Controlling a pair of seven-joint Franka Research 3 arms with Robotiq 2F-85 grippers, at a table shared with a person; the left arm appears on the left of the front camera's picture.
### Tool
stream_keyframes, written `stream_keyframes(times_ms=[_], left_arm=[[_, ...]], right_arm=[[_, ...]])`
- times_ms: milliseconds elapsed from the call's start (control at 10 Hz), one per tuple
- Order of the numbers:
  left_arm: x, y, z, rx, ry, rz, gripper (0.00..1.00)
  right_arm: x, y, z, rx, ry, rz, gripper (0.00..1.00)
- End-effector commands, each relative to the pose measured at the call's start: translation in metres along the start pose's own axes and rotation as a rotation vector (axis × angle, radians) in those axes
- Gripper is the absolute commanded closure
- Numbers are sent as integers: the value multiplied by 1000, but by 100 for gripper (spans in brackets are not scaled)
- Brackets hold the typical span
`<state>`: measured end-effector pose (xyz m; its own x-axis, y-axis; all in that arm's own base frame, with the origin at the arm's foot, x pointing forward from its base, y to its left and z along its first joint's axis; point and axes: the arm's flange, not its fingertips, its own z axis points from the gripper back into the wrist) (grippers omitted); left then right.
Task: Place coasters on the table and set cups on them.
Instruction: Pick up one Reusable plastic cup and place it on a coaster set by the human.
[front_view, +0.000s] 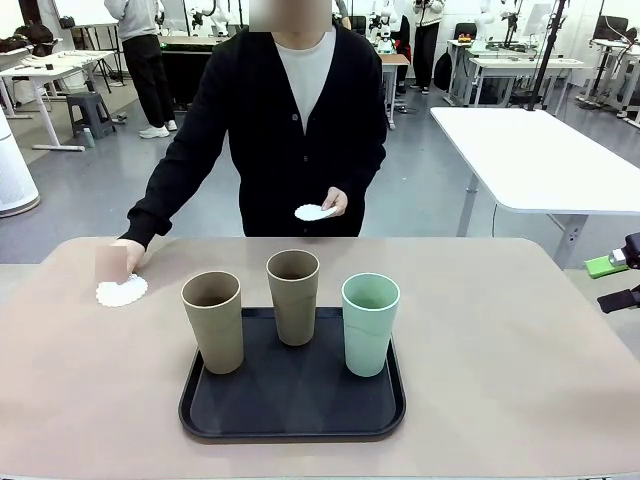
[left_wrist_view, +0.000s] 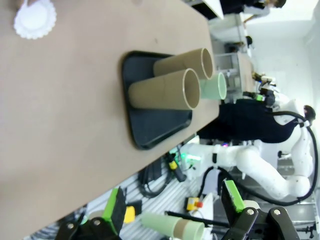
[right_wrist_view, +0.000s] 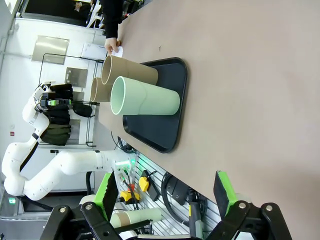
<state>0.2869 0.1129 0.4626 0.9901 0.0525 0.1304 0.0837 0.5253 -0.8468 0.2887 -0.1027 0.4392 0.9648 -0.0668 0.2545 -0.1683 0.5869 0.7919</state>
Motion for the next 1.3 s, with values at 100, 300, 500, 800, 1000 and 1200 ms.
stream_keyframes(times_ms=[100,300,500,800,1000,1200], left_arm=[[-1,-1,0,-7,-1,15,0],[-1,-1,0,-7,-1,15,0],[-1,-1,0,-7,-1,15,0],[-1,-1,0,-7,-1,15,0],[-1,-1,0,-7,-1,15,0],[-1,-1,0,-7,-1,15,0]], right_arm=[[0,-1,1,9,-6,-1,0],[0,-1,1,9,-6,-1,0],[0,-1,1,9,-6,-1,0],[0,-1,1,9,-6,-1,0],[0,-1,1,9,-6,-1,0],[0,-1,1,9,-6,-1,0]])
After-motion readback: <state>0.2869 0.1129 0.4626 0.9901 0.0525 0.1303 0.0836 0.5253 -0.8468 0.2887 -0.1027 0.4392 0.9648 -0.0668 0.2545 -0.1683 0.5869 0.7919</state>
